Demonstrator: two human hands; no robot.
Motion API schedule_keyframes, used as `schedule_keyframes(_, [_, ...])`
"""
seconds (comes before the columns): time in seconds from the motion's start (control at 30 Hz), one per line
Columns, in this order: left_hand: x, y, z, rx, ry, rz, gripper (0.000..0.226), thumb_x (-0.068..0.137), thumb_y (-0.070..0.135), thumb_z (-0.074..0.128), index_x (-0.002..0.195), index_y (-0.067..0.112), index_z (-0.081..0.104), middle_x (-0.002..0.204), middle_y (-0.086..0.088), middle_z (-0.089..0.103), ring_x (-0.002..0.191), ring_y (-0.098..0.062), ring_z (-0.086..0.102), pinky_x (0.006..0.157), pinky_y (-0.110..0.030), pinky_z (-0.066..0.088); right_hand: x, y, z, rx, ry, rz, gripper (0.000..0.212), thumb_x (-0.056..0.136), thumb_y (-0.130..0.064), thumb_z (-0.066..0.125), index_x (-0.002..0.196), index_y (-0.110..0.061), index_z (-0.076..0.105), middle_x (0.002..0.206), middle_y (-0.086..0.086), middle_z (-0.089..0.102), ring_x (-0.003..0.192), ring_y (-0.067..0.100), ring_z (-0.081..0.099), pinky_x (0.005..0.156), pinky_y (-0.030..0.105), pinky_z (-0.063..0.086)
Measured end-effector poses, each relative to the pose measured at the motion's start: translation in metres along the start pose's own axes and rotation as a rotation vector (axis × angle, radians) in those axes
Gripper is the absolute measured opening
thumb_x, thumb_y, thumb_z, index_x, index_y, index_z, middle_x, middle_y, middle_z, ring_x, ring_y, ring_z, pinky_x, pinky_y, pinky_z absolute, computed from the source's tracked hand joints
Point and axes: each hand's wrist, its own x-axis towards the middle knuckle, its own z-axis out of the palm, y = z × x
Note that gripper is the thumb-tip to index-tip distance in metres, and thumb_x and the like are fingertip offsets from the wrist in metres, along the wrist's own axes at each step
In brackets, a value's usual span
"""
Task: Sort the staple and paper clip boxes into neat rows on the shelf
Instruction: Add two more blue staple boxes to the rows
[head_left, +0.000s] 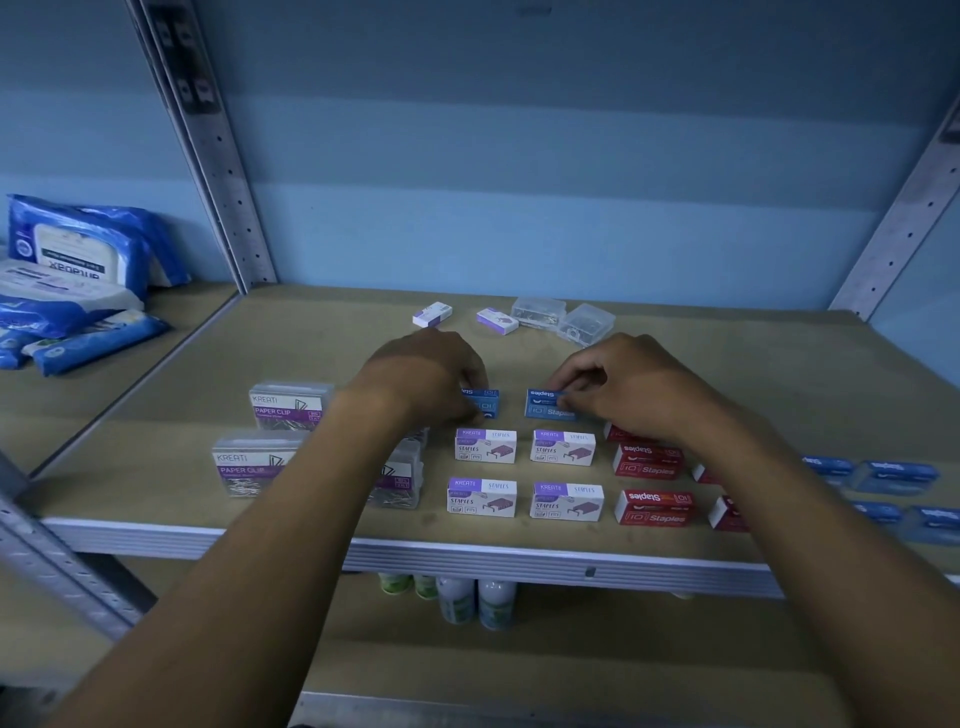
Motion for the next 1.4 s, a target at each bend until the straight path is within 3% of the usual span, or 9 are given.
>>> schedule_keyframes(0.23, [0.007, 0.004, 0.005, -0.013, 0.028, 0.008, 0.025, 0.079, 0.038, 0.074, 0.104, 0.033, 0.071, 0.114, 0.014, 0.064, 0.106, -0.012, 0.058, 0.079, -0.024, 0.044, -0.001, -0.001, -0.001, 0.018, -0.002, 0.004, 0.016, 0.085, -0.019, 0.077, 0.094, -0.032, 0.079, 0.082, -0.015, 0.075, 0.083, -0.003, 0.067, 0.073, 0.012, 0.05])
schedule_keyframes(0.57, [0.008, 0.009, 0.0, -0.236, 0.183, 0.022, 0.014, 0.071, 0.035, 0.076, 0.083, 0.03, 0.07, 0.087, 0.018, 0.069, 0.087, -0.005, 0.063, 0.081, -0.028, 0.053, -0.002, -0.002, -0.002, 0.007, -0.012, 0.0, 0.016, 0.087, -0.018, 0.075, 0.098, -0.03, 0.08, 0.087, -0.017, 0.072, 0.084, -0.002, 0.065, 0.077, 0.018, 0.053])
schedule_keyframes(0.93, [0.0, -0.018, -0.007, -0.151, 0.064, -0.08, 0.013, 0.07, 0.037, 0.079, 0.081, 0.033, 0.073, 0.085, 0.017, 0.071, 0.09, -0.005, 0.064, 0.085, -0.03, 0.053, -0.003, 0.0, -0.002, 0.004, -0.011, -0.008, 0.018, 0.089, -0.016, 0.071, 0.097, -0.031, 0.079, 0.084, -0.022, 0.069, 0.08, -0.006, 0.064, 0.07, 0.01, 0.048])
schedule_keyframes(1.07, [0.0, -0.018, -0.005, -0.181, 0.07, -0.074, 0.017, 0.069, 0.039, 0.081, 0.084, 0.034, 0.073, 0.086, 0.019, 0.071, 0.091, -0.002, 0.063, 0.088, -0.031, 0.053, -0.001, 0.002, -0.002, 0.054, 0.002, 0.002, 0.019, 0.084, -0.019, 0.078, 0.099, -0.031, 0.078, 0.089, -0.015, 0.074, 0.077, -0.004, 0.066, 0.076, 0.014, 0.053])
schedule_keyframes(1.23, [0.002, -0.011, -0.002, -0.159, 0.065, -0.077, 0.026, 0.067, 0.047, 0.082, 0.09, 0.035, 0.074, 0.09, 0.02, 0.069, 0.093, -0.002, 0.061, 0.084, -0.027, 0.051, 0.001, 0.002, 0.0, 0.039, -0.014, 0.001, 0.021, 0.08, -0.024, 0.083, 0.099, -0.031, 0.078, 0.086, -0.018, 0.073, 0.074, -0.011, 0.064, 0.071, 0.006, 0.047])
schedule_keyframes(1.4, [0.003, -0.006, 0.003, -0.14, 0.073, -0.087, 0.018, 0.074, 0.037, 0.08, 0.091, 0.033, 0.076, 0.093, 0.015, 0.07, 0.093, -0.006, 0.061, 0.08, -0.026, 0.049, 0.0, 0.001, 0.005, -0.018, 0.016, -0.04, 0.014, 0.084, -0.021, 0.078, 0.096, -0.029, 0.08, 0.081, -0.02, 0.07, 0.074, -0.011, 0.062, 0.07, 0.008, 0.046])
